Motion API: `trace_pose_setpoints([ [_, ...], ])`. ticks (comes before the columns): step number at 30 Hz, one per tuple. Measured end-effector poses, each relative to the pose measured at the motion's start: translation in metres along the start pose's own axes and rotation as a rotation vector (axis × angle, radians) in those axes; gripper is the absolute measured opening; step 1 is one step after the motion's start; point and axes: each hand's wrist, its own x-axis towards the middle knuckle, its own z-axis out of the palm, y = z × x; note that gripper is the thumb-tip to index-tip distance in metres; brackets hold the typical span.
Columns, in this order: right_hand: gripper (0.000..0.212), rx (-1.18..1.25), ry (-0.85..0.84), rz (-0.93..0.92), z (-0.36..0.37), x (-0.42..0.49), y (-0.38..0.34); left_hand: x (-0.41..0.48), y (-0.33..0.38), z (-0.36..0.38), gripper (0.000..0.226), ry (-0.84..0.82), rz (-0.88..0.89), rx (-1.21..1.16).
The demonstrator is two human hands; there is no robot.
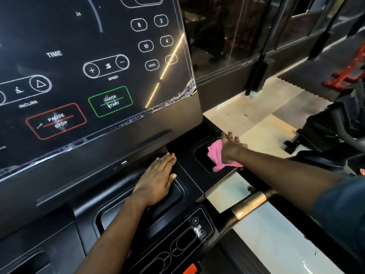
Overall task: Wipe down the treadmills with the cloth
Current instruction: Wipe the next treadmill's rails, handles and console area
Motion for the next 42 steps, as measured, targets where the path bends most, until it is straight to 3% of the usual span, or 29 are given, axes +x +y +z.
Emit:
trace_pose_setpoints([
  [4, 0.162, -0.07, 0.184, 0.073, 0.01, -0.001, -0.028, 0.0, -0.001, 0.001, 0.059, 0.011, -0.005, 0.003],
  [6, 0.144, -0.036, 0.289, 0.024, 0.013, 0.004, -0.029, 0.0, -0.001, 0.002, 0.06, 0.015, -0.008, 0.011],
  [10, 0.135, -0.038, 0.397, -0.059, 0.011, 0.007, -0.017, 0.002, -0.002, 0.003, 0.074, 0.003, -0.004, 0.027],
  [14, 0.076, 0.018, 0.499, -0.079, 0.019, 0.013, -0.011, 0.001, -0.004, 0.004, 0.072, -0.001, 0.006, 0.043],
  [16, 0.066, 0.091, 0.547, -0.093, 0.023, 0.016, -0.001, 0.002, -0.004, 0.002, 0.071, -0.002, 0.003, 0.039],
  [21, 0.087, 0.408, 0.316, -0.099, 0.016, -0.002, -0.024, 0.003, -0.002, 0.003, 0.08, -0.005, 0.012, 0.04],
  [25, 0.084, 0.57, 0.232, -0.256, 0.005, -0.018, -0.072, 0.003, -0.002, 0.001, 0.08, -0.01, 0.017, 0.042],
  [28, 0.073, 0.641, 0.202, -0.313, 0.004, -0.033, -0.059, 0.003, -0.001, 0.0, 0.082, -0.014, 0.015, 0.04],
  [31, 0.044, 0.843, 0.327, -0.243, -0.001, -0.053, -0.029, 0.002, -0.002, 0.0, 0.082, -0.005, 0.012, 0.04],
  [35, 0.036, 1.045, 0.524, -0.224, -0.031, -0.086, 0.011, 0.002, -0.002, 0.0, 0.083, -0.003, 0.019, 0.048],
  [38, 0.036, 1.013, 0.524, -0.277, -0.051, -0.101, 0.025, 0.003, -0.004, 0.002, 0.083, -0.006, 0.018, 0.043],
  [41, 0.07, 0.645, 0.248, -0.261, -0.041, -0.091, 0.012, 0.005, -0.007, 0.006, 0.082, -0.002, 0.022, 0.062],
  [42, 0.077, 0.522, 0.237, -0.214, -0.03, -0.087, 0.005, 0.004, -0.006, 0.006, 0.082, -0.006, 0.025, 0.066],
])
